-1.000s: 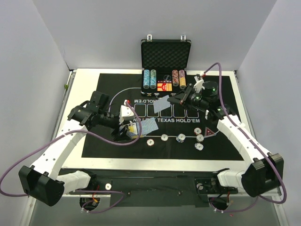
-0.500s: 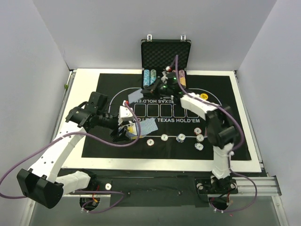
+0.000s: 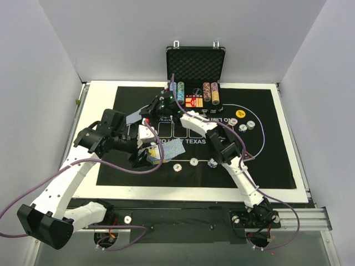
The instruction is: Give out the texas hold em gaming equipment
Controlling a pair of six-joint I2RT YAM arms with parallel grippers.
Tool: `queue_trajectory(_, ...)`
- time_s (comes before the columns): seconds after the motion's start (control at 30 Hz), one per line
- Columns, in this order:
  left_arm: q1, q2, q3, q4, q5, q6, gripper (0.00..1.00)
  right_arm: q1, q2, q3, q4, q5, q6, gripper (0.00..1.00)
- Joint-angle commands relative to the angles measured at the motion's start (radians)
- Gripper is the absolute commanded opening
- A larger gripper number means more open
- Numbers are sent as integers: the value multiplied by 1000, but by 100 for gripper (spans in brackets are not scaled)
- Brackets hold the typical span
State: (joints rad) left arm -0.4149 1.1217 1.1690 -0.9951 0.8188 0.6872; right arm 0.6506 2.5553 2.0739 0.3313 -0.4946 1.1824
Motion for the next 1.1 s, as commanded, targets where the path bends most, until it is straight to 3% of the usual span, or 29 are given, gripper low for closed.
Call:
queue_trajectory(0.0,10,-26,40,10,43,-14,4,52,37,52,-25,36,19,0)
queue_trajectory(0.17,11,-19,46,29,43,-31,4,67,54,66,-96,67,-13,0)
queue_trajectory(0.23,13,-13,46,32,40,-32,4,69,51,63,-113,68,-17,7)
queue_trajectory(0.33,13,-8,44,21,39,-25,4,66,2,20,-104,67,-33,30)
queue_trajectory(0.47,13,-16,29,19,33,-20,4,44,-56,5,-74,42,-24,46)
queue_trajectory(0.63,13,-23,21,19,34,-23,4,5,-162,-29,9,-13,31,52)
queue_trajectory(0.83,13,-31,4,27,29,-21,4,-69,-369,-188,112,-55,74,54)
queue_trajectory(1.07,14,-34,-3,36,29,-18,4,-155,-684,-593,170,-110,48,56)
